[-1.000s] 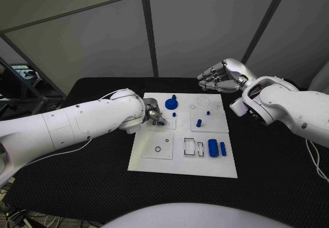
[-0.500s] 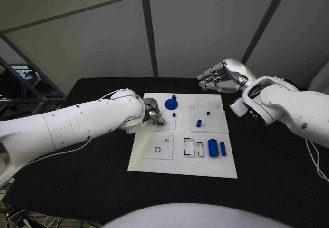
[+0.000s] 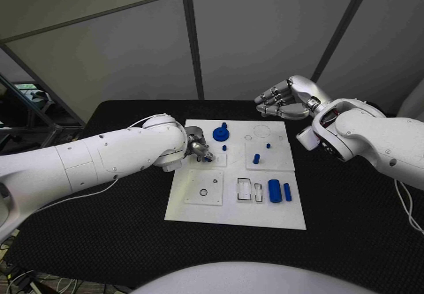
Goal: Assemble the parts on the task board
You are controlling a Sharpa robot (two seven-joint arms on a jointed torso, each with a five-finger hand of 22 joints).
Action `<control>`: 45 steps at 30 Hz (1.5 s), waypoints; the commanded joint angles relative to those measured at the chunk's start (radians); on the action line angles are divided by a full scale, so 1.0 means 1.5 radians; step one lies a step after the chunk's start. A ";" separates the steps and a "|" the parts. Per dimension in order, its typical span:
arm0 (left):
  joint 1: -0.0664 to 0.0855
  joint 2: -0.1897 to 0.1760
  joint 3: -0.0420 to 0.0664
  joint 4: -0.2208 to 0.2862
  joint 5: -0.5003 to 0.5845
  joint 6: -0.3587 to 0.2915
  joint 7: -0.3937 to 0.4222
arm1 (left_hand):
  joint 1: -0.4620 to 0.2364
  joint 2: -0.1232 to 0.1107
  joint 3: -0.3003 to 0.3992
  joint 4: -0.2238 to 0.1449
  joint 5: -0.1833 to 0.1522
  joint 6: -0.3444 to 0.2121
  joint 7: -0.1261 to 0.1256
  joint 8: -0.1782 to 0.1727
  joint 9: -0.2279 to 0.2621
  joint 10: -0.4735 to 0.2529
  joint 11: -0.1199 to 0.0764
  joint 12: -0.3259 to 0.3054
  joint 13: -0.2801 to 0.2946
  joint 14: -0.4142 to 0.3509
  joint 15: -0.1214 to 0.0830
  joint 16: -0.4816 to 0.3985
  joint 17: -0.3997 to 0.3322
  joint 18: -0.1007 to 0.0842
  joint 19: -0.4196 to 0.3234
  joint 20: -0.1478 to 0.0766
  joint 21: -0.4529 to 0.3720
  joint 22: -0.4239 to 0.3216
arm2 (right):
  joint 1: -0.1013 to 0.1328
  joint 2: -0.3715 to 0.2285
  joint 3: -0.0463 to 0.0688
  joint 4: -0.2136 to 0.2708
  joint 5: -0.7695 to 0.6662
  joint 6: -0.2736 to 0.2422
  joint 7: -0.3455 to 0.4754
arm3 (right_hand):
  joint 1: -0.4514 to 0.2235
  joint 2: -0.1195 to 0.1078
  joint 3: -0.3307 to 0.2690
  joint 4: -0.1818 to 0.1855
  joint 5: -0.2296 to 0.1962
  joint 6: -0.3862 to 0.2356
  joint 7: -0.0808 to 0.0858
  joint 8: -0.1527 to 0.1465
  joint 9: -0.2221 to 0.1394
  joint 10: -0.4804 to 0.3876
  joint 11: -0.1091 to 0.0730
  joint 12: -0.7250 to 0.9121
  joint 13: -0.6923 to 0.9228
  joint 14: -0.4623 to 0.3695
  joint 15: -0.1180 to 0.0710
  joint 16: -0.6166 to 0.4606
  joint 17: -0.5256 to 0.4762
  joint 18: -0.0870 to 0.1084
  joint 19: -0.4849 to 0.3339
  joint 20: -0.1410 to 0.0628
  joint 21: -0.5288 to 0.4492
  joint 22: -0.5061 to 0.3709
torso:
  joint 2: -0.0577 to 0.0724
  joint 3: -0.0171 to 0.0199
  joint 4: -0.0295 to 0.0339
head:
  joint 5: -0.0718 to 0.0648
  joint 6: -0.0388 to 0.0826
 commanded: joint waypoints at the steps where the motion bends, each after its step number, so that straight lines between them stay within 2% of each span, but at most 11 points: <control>1: 0.000 0.000 0.000 -0.003 -0.007 0.012 -0.005 | -0.004 0.018 0.028 -0.028 -0.008 -0.001 -0.002 0.003 0.002 0.002 -0.004 -0.002 -0.001 0.071 -0.001 0.004 0.175 -0.018 0.010 0.002 -0.002 0.078 | 0.001 -0.001 0.000 0.001 -0.001 0.001 0.004 | -0.008 0.000 0.001 0.003 0.004 0.003 0.001 0.001 0.001 0.001 0.001 0.003 -0.001 0.004 -0.002 -0.004 -0.001 0.002 0.005 -0.002 -0.002 -0.001 | 0.000 0.0000 -0.0001 | 0.000 0.000; 5: 0.000 0.001 0.000 -0.006 -0.006 0.015 -0.005 | -0.039 0.009 -0.006 -0.004 -0.015 0.003 -0.004 0.003 0.001 0.002 -0.005 -0.002 -0.001 0.071 -0.002 0.004 0.175 -0.017 0.010 0.001 -0.003 0.078 | 0.001 -0.001 0.000 0.001 -0.001 0.001 0.004 | -0.008 -0.001 0.002 0.003 0.006 0.003 0.001 0.001 0.001 0.001 0.001 0.003 -0.001 0.004 -0.002 -0.004 -0.001 0.002 0.005 -0.002 -0.003 -0.001 | 0.000 0.0000 0.0001 | 0.000 0.001; 16: 0.001 0.003 0.000 -0.009 -0.006 0.016 -0.005 | -0.088 0.003 -0.071 0.039 -0.019 0.014 -0.005 0.002 -0.003 0.005 -0.006 0.004 0.004 0.071 -0.003 0.004 0.175 -0.018 0.012 0.000 -0.002 0.081 | 0.001 -0.001 0.000 0.002 -0.001 0.001 0.004 | -0.011 -0.002 0.001 0.004 0.006 0.002 0.002 0.001 0.000 0.000 0.002 0.003 -0.001 0.004 -0.001 -0.005 -0.001 0.002 0.005 -0.001 -0.004 -0.002 | 0.000 0.0001 -0.0003 | -0.001 0.000; 26: 0.001 0.004 0.000 -0.009 -0.006 0.017 -0.004 | -0.089 0.006 -0.083 0.044 -0.018 0.016 -0.006 0.002 -0.004 0.006 -0.006 0.007 0.007 0.071 -0.003 0.004 0.175 -0.018 0.013 0.000 -0.001 0.083 | 0.001 -0.001 0.000 0.001 -0.001 0.001 0.004 | -0.011 -0.002 0.001 0.004 0.006 0.002 0.002 0.001 0.000 0.000 0.002 0.003 -0.001 0.004 -0.001 -0.005 -0.001 0.002 0.005 -0.001 -0.004 -0.002 | 0.000 0.0000 -0.0001 | -0.003 -0.002; 30: 0.001 0.004 0.000 -0.009 -0.006 0.016 -0.004 | -0.080 0.011 -0.085 0.041 -0.017 0.016 -0.007 0.002 -0.004 0.006 -0.007 0.007 0.006 0.071 -0.004 0.004 0.175 -0.018 0.012 0.000 -0.002 0.082 | 0.001 0.000 0.000 0.001 -0.001 0.002 0.003 | -0.011 -0.002 0.001 0.004 0.006 0.002 0.002 0.001 0.000 0.000 0.002 0.003 -0.001 0.004 -0.001 -0.005 -0.001 0.002 0.005 -0.001 -0.004 -0.002 | 0.000 -0.0002 0.0000 | -0.003 -0.001; 45: 0.001 0.003 0.000 -0.006 -0.007 0.022 -0.004 | -0.063 0.012 -0.094 0.033 -0.015 0.017 -0.009 0.002 -0.005 0.008 -0.009 0.010 0.010 0.071 -0.005 0.004 0.175 -0.018 0.014 -0.001 -0.001 0.085 | 0.001 0.001 0.000 -0.001 -0.001 0.005 0.002 | -0.012 -0.002 0.001 0.004 0.006 0.002 0.002 0.000 0.000 -0.001 0.002 0.003 -0.001 0.003 -0.001 -0.005 -0.002 0.002 0.006 -0.001 -0.005 -0.002 | 0.000 -0.0005 0.0000 | -0.003 0.000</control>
